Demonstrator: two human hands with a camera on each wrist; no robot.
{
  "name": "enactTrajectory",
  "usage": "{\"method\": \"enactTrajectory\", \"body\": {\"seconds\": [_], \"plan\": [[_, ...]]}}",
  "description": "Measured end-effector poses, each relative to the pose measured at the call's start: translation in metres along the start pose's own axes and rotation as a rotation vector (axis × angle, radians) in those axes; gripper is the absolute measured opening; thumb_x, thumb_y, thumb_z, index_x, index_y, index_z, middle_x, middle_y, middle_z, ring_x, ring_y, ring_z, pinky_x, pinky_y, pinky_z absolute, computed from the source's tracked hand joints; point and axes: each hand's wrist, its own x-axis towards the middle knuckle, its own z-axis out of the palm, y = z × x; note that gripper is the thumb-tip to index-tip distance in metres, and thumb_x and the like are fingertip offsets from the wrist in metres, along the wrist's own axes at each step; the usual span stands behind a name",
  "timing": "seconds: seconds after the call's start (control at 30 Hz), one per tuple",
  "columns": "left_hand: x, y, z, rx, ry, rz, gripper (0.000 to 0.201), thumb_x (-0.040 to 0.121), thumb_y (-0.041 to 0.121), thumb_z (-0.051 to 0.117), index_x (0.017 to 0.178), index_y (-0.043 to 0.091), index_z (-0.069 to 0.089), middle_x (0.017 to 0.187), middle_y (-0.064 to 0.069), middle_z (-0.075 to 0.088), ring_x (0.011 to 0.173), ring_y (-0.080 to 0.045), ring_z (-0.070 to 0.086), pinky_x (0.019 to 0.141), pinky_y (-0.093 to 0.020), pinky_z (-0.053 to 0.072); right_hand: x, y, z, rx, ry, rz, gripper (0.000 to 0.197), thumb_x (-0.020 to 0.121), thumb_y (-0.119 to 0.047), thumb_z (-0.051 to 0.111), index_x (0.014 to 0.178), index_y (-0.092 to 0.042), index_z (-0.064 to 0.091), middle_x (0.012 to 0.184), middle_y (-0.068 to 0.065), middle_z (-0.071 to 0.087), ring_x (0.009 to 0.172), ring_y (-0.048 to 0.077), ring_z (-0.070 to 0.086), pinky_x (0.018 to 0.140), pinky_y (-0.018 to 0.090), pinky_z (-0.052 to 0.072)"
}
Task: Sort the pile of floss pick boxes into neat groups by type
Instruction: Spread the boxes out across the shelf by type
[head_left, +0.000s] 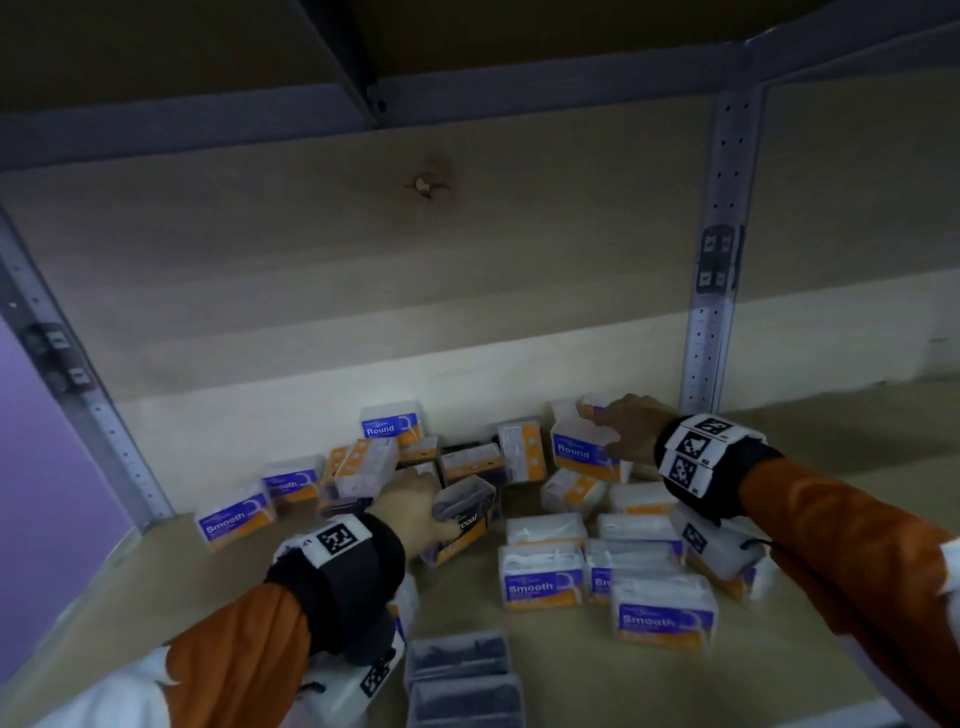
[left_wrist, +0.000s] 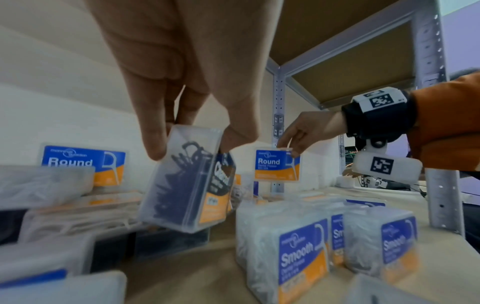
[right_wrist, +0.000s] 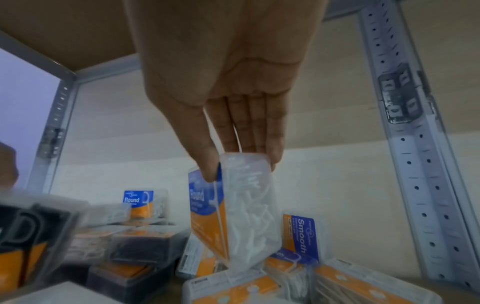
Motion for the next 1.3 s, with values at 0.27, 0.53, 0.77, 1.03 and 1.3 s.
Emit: {"method": "enactTrajectory", "body": {"seconds": [0.27, 0.53, 0.77, 1.03, 1.3], "plan": [[-0.008, 0.010, 0.028, -0.030, -0.104, -0.038, 0.045, 0.091, 0.028, 0.056, 0.128, 0.005, 0.046, 0.128, -0.010, 0.053, 0.115, -0.023, 0.054, 0.091, -0.028, 0.046, -0.028, 0.002, -0.011, -0.003, -0.001, 0.001, 0.053, 0.091, -0.028, 0.056, 0.140, -0.015, 0.040, 0.141, 0.009, 0.046, 0.126, 0.025, 0.048, 0.102, 0.030, 0.041], [-0.009, 0.008, 0.034, 0.055, -0.341, -0.058, 0.045, 0.092, 0.031, 0.055, 0.127, 0.002, 0.048, 0.131, -0.014, 0.052, 0.119, -0.027, 0.053, 0.090, -0.032, 0.044, -0.045, -0.003, -0.016, 0.023, 0.010, -0.012, 0.052, 0.093, -0.029, 0.053, 0.141, -0.016, 0.040, 0.144, 0.009, 0.042, 0.128, 0.023, 0.045, 0.103, 0.028, 0.038], [-0.015, -0.002, 0.030, 0.122, -0.459, 0.023, 0.047, 0.090, 0.034, 0.058, 0.124, 0.002, 0.054, 0.125, -0.015, 0.059, 0.113, -0.030, 0.057, 0.094, -0.038, 0.046, -0.043, -0.021, -0.019, 0.043, 0.014, -0.061, 0.052, 0.092, -0.030, 0.054, 0.141, -0.018, 0.041, 0.143, 0.005, 0.043, 0.128, 0.021, 0.044, 0.101, 0.025, 0.038], [-0.052, -0.032, 0.020, 0.023, -0.329, 0.169, 0.047, 0.098, 0.026, 0.044, 0.142, 0.007, 0.039, 0.146, -0.010, 0.039, 0.134, -0.023, 0.039, 0.107, -0.028, 0.029, -0.035, -0.062, -0.028, 0.034, 0.039, -0.194, 0.054, 0.093, -0.030, 0.052, 0.143, -0.018, 0.038, 0.147, 0.004, 0.040, 0.132, 0.021, 0.041, 0.104, 0.026, 0.035], [-0.117, -0.076, 0.049, 0.101, -0.323, 0.158, 0.060, 0.102, 0.038, 0.030, 0.152, 0.015, 0.008, 0.161, -0.004, -0.003, 0.149, -0.015, 0.002, 0.119, -0.027, 0.006, -0.022, -0.124, -0.034, 0.020, 0.034, -0.343, 0.050, 0.093, -0.026, 0.053, 0.141, -0.015, 0.042, 0.142, 0.008, 0.047, 0.126, 0.025, 0.047, 0.102, 0.032, 0.041]]}}
